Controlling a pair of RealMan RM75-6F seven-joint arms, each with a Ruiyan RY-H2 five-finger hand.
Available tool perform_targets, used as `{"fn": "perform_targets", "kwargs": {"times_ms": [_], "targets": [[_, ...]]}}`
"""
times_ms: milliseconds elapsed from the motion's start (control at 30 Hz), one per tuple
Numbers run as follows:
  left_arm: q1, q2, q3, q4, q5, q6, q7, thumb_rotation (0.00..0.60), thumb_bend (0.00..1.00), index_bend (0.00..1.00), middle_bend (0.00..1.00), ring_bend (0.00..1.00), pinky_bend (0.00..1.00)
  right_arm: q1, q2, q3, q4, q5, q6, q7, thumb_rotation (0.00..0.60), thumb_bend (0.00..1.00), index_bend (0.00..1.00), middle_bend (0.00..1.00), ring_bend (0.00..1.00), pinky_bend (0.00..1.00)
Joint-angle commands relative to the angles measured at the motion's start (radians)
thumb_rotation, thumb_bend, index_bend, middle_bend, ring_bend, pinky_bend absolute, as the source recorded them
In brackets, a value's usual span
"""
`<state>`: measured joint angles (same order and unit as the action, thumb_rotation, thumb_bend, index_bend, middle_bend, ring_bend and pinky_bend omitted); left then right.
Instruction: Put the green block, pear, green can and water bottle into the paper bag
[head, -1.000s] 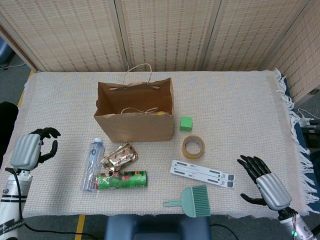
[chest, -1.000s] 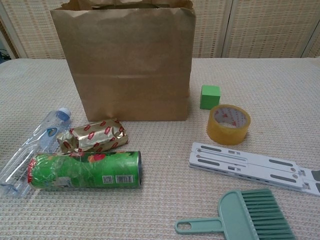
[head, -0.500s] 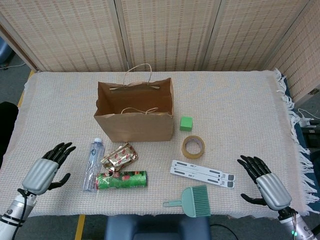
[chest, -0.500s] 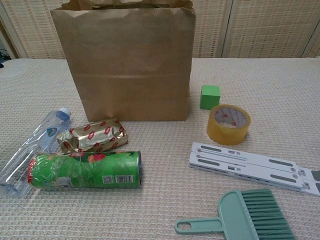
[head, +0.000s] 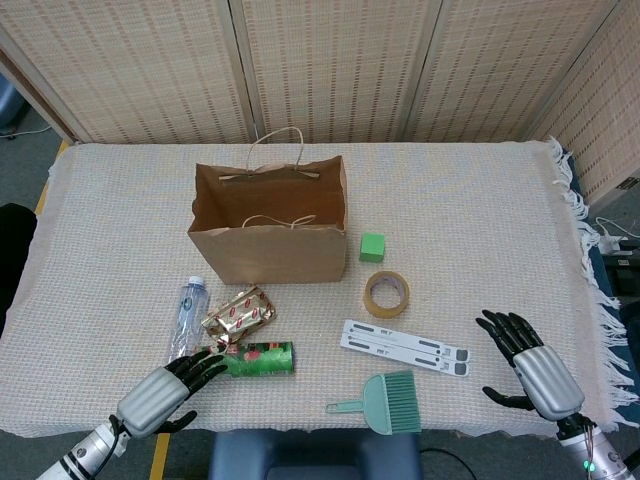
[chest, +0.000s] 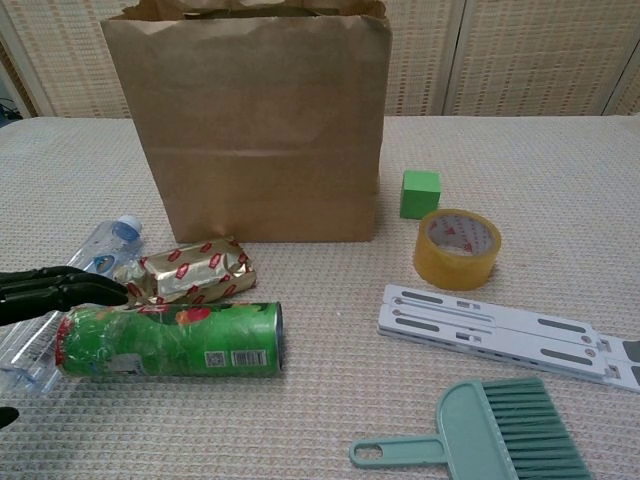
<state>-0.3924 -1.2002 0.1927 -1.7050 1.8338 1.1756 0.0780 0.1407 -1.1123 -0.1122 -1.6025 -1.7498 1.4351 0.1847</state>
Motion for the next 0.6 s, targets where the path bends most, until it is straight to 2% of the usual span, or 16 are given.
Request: {"fn": "perform_targets", "kwargs": {"times_ms": [33, 267, 600], "targets": [[-0.019, -0.023, -0.024, -0.008, -0.027, -0.033, 0.018, 0.6, 0.37, 0.02, 0.0, 0.0, 0.19, 0.0, 0.0, -0.001, -0.001, 0.0, 0.0, 0.001, 0.6, 0.07, 0.0, 0.0, 0.0, 0.02], [-0.053, -0.066, -0.067, -0.061, -0.11, -0.117, 0.07, 0.6, 0.36, 0.02, 0.0, 0.0, 0.19, 0.0, 0.0, -0.001, -0.001, 0.0, 0.0, 0.002, 0.6, 0.07, 0.0, 0.0, 0.0, 0.02], [-0.109, -0.138, -0.139, -0.058, -0.202, -0.197, 0.189, 0.6, 0.37, 0.02, 0.0, 0.0, 0.19, 0.0, 0.003, -0.002, -0.004, 0.0, -0.005, 0.0, 0.6, 0.07, 0.0, 0.0, 0.0, 0.02]]}}
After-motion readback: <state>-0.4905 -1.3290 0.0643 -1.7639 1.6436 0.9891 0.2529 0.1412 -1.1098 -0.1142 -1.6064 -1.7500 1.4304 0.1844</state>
